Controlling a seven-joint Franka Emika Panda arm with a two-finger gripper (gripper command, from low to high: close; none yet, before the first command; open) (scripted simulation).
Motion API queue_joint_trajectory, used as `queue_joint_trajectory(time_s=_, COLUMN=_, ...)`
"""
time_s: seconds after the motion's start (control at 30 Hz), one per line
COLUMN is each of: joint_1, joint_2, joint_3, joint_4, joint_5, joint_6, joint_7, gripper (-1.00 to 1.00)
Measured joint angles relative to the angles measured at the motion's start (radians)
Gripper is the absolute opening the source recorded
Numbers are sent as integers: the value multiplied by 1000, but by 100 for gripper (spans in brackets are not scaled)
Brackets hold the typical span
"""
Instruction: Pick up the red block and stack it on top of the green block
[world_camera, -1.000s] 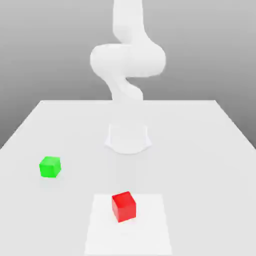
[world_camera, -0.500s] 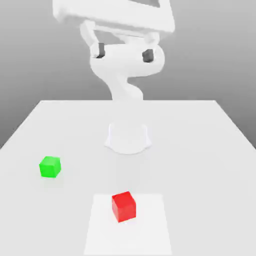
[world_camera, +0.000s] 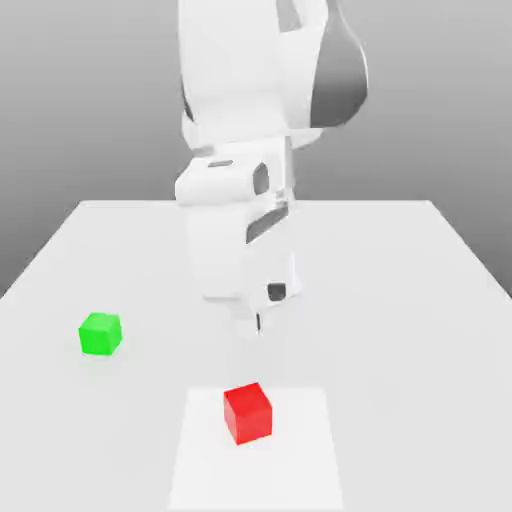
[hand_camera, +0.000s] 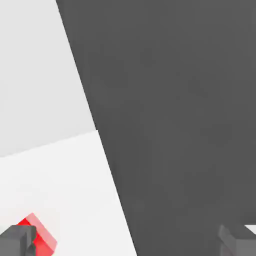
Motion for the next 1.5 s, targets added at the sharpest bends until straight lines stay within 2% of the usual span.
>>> queue_joint_trajectory(time_s=0.43, joint_1=53, joint_2=217, joint_3=-64, joint_4=-135, joint_5=-21, joint_6=141, joint_7=-537, gripper=0)
queue_joint_trajectory(time_s=0.53, joint_1=50, joint_2=271, joint_3=-42, joint_4=-129, joint_5=49, joint_6=179, joint_7=-612, gripper=0)
queue_joint_trajectory(time_s=0.67, joint_1=14, joint_2=351, joint_3=28, joint_4=-113, joint_5=193, joint_6=234, joint_7=-721, gripper=0)
queue_joint_trajectory(time_s=0.87, joint_1=-125, joint_2=475, joint_3=217, joint_4=-90, joint_5=405, joint_6=321, joint_7=-876, gripper=0)
queue_joint_trajectory(time_s=0.9, joint_1=-143, joint_2=488, joint_3=240, joint_4=-88, joint_5=425, joint_6=331, joint_7=-890, gripper=-100)
queue_joint_trajectory(time_s=1.1, joint_1=-151, joint_2=495, joint_3=251, joint_4=-87, joint_5=437, joint_6=334, joint_7=-899, gripper=-100)
queue_joint_trajectory(time_s=1.2, joint_1=-109, joint_2=456, joint_3=192, joint_4=-94, joint_5=370, joint_6=307, joint_7=-851, gripper=-100)
queue_joint_trajectory(time_s=1.37, joint_1=-40, joint_2=354, joint_3=78, joint_4=-113, joint_5=181, joint_6=238, joint_7=-713, gripper=-100)
queue_joint_trajectory(time_s=1.5, joint_1=-33, joint_2=274, joint_3=35, joint_4=-129, joint_5=44, joint_6=181, joint_7=-612, gripper=-100)
